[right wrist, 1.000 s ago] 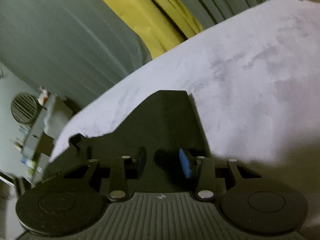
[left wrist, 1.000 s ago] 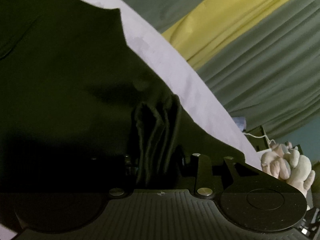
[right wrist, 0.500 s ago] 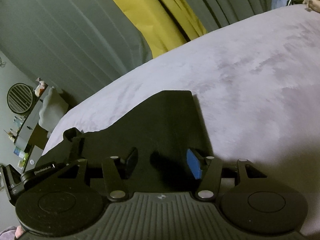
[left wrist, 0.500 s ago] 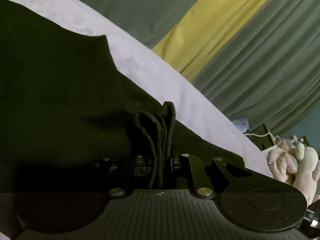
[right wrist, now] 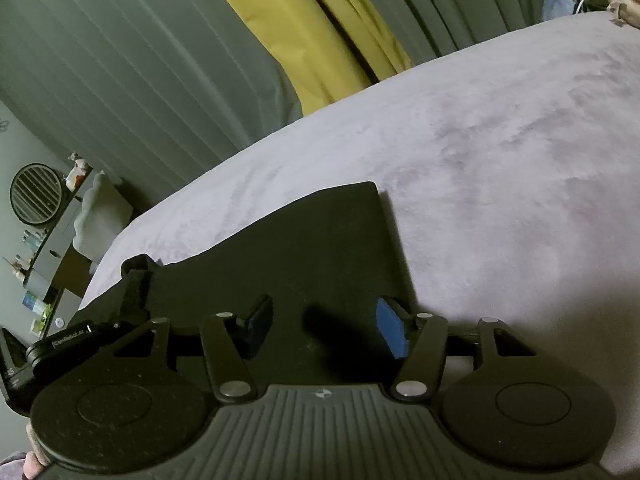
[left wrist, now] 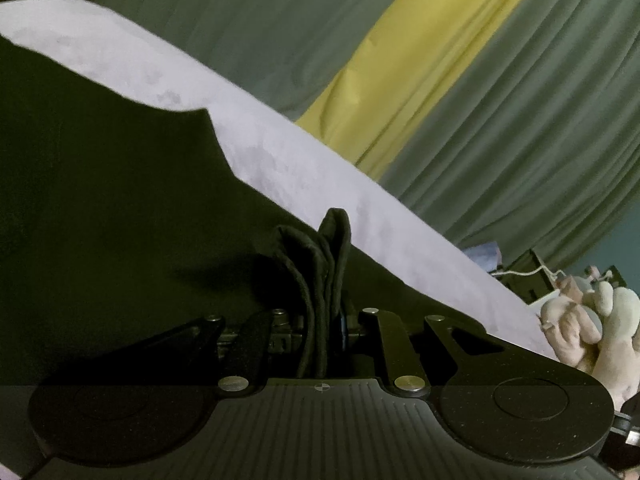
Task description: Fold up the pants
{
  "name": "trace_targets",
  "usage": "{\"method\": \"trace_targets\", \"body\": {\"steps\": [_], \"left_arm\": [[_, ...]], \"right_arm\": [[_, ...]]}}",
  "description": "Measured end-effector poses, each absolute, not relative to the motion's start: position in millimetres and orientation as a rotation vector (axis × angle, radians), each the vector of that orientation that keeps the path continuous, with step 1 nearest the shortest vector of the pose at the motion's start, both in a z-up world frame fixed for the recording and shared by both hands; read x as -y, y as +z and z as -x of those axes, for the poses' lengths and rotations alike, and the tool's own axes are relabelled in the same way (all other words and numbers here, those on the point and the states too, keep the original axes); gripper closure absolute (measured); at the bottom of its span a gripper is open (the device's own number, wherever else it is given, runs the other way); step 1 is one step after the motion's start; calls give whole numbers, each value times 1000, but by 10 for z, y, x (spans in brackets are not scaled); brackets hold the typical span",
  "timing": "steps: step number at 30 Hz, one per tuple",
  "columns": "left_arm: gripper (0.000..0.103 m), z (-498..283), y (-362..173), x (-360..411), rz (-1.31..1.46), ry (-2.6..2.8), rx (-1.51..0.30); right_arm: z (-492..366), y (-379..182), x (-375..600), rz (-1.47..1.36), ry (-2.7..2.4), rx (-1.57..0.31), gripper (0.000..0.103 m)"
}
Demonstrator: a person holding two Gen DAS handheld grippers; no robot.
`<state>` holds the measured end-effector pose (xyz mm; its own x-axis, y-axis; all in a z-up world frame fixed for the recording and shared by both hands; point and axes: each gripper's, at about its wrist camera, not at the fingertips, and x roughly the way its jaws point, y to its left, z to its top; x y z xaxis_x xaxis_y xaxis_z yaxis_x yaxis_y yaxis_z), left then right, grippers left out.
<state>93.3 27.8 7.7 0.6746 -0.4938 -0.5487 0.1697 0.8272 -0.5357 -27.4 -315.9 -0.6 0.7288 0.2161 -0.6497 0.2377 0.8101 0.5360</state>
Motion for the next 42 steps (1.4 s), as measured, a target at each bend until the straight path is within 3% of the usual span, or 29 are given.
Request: {"method": "trace_targets", "body": {"steps": [9,11,15,20,22,25,27,42], "left_arm": [[86,-964,31,-282,443,-359,-770],[72,-1000,-25,-286,427,-320,-793],[65,-1014,-82,-433,534,-300,-799],[32,-819,93,-658,540,-178,-635],[27,-756,142,-795,577,-131,-591],[25,-679,172,-1058,660,-60,-568],[23,-612,161,-1307,753,1,-553],[19,119,-50,-3126,1025,402,-385]], "right_arm": [[243,-29,3157,-639,-9,-776,40],[239,-31,3154,-637,-11,-777,40],[241,-24,3132,-632,-11,-778,38],[244,-27,3133,-628,-20,-780,35],[254,-25,3138,-631,-21,-777,34],[266,-21,3144,-629,-30,-774,31],[273,-22,3149,-626,-52,-775,22],[239,-66,3195,-640,-74,-800,22]]}}
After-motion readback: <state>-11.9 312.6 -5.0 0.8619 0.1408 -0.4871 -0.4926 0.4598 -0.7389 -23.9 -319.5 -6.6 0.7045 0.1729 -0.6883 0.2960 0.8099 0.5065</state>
